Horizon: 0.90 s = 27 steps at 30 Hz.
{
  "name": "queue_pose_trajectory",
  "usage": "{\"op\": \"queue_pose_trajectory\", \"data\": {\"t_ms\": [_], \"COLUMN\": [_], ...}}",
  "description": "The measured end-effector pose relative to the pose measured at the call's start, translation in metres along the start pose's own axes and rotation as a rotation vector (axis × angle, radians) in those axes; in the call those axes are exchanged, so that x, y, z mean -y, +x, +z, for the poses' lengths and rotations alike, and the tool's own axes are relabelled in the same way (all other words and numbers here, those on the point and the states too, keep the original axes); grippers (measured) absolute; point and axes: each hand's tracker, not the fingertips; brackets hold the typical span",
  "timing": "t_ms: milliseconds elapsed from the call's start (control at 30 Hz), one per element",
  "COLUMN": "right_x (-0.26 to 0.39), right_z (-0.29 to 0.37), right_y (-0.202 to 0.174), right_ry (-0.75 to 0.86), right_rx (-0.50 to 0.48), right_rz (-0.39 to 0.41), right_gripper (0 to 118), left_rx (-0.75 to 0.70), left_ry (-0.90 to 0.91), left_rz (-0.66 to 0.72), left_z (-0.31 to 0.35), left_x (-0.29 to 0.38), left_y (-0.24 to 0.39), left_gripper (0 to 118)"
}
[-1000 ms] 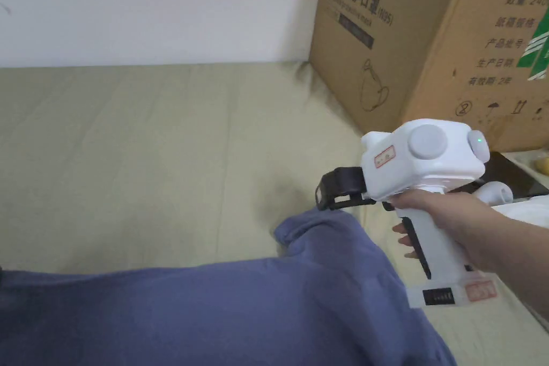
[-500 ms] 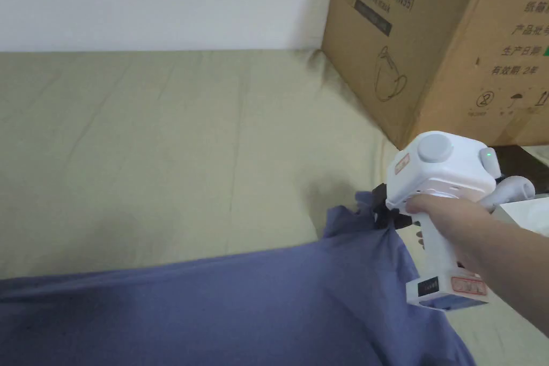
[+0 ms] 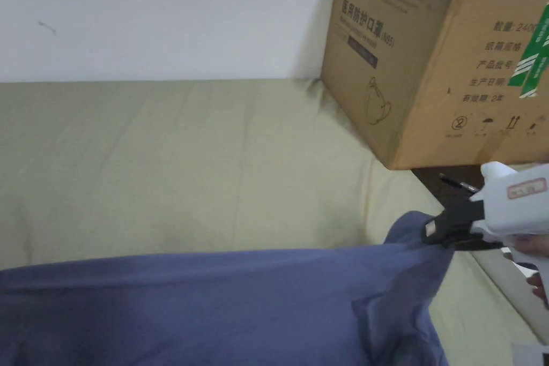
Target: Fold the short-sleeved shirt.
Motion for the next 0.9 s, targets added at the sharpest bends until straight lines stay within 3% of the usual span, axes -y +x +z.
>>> {"op": "queue_pose_trajectory", "data": {"t_ms": [100, 300, 400, 500, 600, 633, 700, 733, 767, 800, 833, 900], "right_x": [0.056, 0.156, 0.178, 0.192, 0.192, 0.193, 0.188, 0.185, 0.185, 0.182, 0.181, 0.174], "right_z": [0.026, 0.024, -0.013, -0.035, -0.043, -0.04, -0.04, -0.038, -0.036, -0.033, -0.021, 0.003], "right_y": [0.018, 0.047, 0.095, 0.101, 0.098, 0.091, 0.086, 0.084, 0.079, 0.076, 0.074, 0.055], "right_ry": [-0.006, -0.059, -0.027, -0.037, -0.04, -0.034, -0.026, -0.018, -0.005, 0.007, 0.049, 0.109], "right_rx": [-0.059, -0.047, -0.046, -0.008, 0.038, 0.059, 0.109, 0.114, 0.127, 0.143, 0.118, 0.116], "right_rz": [-0.116, -0.13, -0.219, -0.219, -0.173, -0.144, -0.11, -0.109, -0.103, -0.085, -0.06, -0.042], "right_gripper": [1, 1, 1, 1, 3, 8, 34, 57, 96, 117, 113, 107], "left_rx": [0.025, 0.039, 0.035, 0.004, -0.03, -0.018, -0.005, -0.031, -0.077, -0.119, -0.156, -0.145], "left_ry": [-0.018, -0.067, -0.069, -0.074, -0.083, -0.062, -0.051, -0.043, -0.031, -0.044, -0.042, 0.04], "left_rz": [-0.037, -0.026, -0.004, 0.029, 0.029, 0.037, 0.036, 0.011, -0.034, -0.079, -0.103, -0.141], "left_z": [0.03, 0.053, 0.034, 0.013, 0.006, 0.009, -0.006, -0.005, -0.003, 0.001, 0.006, 0.029], "left_x": [0.043, 0.136, 0.173, 0.2, 0.21, 0.211, 0.207, 0.205, 0.203, 0.198, 0.193, 0.184], "left_y": [0.005, 0.004, -0.007, -0.013, -0.003, -0.003, -0.02, -0.014, -0.008, 0.0, 0.005, 0.015], "left_gripper": [0, 0, 0, 2, 14, 17, 35, 44, 69, 92, 108, 112]}}
